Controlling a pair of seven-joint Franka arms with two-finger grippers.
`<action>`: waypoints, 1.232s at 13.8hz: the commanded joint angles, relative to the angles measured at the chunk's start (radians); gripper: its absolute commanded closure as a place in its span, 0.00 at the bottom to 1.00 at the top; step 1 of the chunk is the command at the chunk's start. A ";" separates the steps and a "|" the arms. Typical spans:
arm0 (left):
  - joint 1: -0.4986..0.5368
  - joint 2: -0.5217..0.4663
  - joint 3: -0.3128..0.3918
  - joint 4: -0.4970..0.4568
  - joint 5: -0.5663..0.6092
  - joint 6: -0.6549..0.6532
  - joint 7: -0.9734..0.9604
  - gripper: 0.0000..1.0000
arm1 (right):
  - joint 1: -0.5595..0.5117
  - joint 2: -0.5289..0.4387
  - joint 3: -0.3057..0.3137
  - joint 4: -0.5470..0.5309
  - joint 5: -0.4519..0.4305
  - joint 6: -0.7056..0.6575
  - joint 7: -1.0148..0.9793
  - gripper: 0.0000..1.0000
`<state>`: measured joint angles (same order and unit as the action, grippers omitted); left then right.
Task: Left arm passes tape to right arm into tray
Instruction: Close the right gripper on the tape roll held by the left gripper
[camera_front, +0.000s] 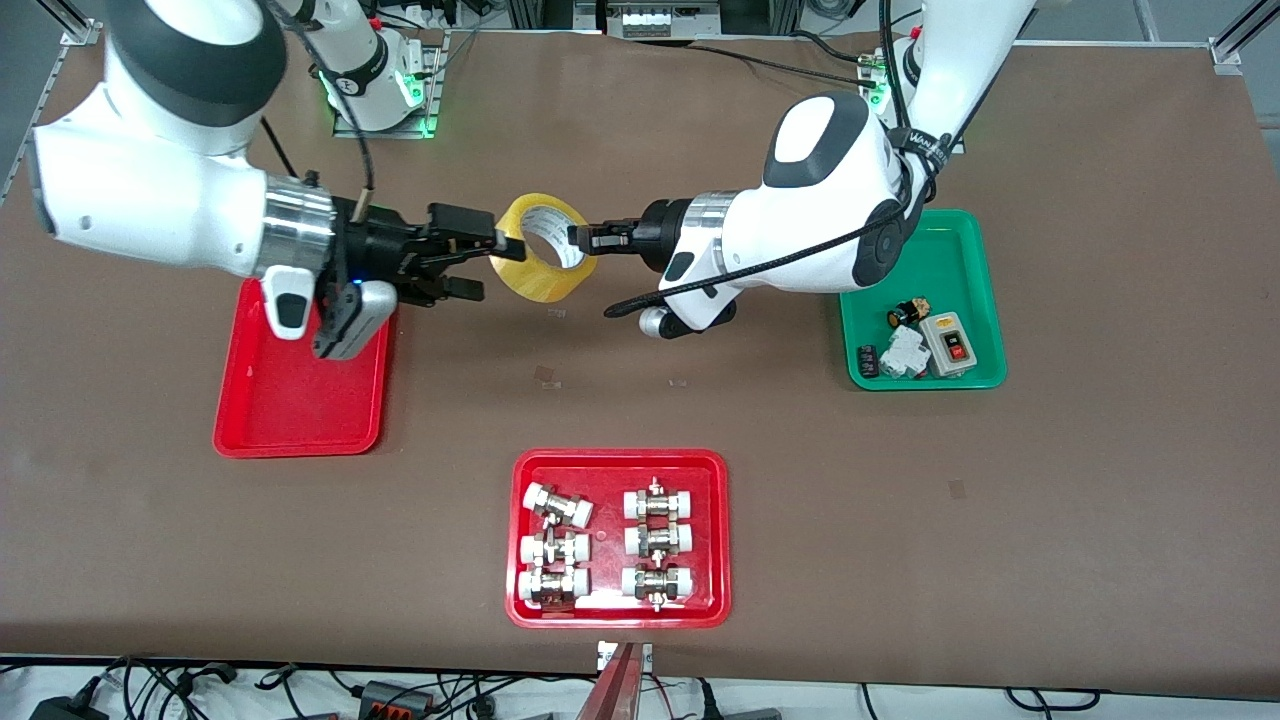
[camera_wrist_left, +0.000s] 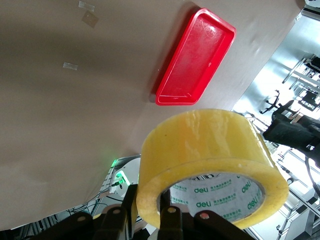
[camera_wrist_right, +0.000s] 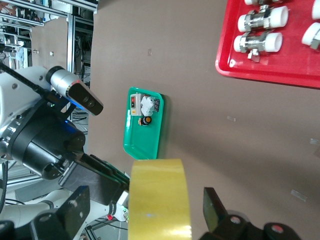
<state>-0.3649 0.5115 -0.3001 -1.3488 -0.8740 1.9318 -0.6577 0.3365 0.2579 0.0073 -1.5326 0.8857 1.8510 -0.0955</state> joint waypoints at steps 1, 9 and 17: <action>0.012 -0.008 -0.001 0.023 -0.020 -0.011 0.003 1.00 | 0.004 0.017 -0.012 0.023 0.004 -0.009 -0.009 0.00; 0.017 -0.014 -0.002 0.017 -0.022 -0.017 -0.005 1.00 | 0.012 0.017 -0.009 0.048 -0.067 -0.070 0.014 0.00; 0.017 -0.014 -0.002 0.019 -0.022 -0.017 -0.006 1.00 | 0.039 0.023 -0.009 0.048 -0.090 -0.070 0.011 0.00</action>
<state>-0.3537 0.5097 -0.3004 -1.3403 -0.8740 1.9303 -0.6578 0.3696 0.2686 0.0018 -1.5082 0.8109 1.7940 -0.0945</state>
